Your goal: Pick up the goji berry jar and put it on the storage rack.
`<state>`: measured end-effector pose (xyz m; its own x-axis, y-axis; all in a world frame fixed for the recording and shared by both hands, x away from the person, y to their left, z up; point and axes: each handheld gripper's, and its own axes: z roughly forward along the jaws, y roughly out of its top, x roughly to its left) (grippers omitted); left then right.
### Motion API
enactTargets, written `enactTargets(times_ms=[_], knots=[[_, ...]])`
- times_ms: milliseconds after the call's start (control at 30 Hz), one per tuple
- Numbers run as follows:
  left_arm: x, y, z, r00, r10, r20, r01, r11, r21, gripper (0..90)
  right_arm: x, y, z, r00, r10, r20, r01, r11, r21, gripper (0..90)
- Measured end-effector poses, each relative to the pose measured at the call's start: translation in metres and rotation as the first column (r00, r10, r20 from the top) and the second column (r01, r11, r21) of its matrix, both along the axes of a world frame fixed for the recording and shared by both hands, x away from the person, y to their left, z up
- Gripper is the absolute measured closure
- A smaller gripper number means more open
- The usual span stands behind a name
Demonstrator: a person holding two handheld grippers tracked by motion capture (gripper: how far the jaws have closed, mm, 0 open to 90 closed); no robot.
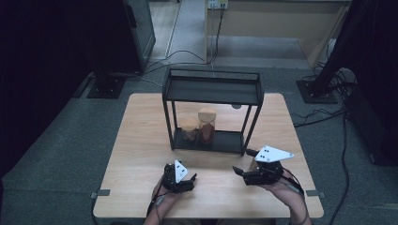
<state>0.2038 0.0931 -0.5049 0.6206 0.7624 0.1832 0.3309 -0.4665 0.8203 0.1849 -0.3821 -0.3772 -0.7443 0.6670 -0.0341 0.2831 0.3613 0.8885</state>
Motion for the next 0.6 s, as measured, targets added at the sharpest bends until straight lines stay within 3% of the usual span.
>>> enactTargets(times_ms=[600], knots=[[0.000, -0.001, 0.000, 1.0000, -0.001, -0.002, 0.001, 1.0000, 0.005, 21.0, -0.015, -0.021, 0.009, 0.9988, -0.035, 0.036, 0.034, 0.999, 0.017, 21.2]])
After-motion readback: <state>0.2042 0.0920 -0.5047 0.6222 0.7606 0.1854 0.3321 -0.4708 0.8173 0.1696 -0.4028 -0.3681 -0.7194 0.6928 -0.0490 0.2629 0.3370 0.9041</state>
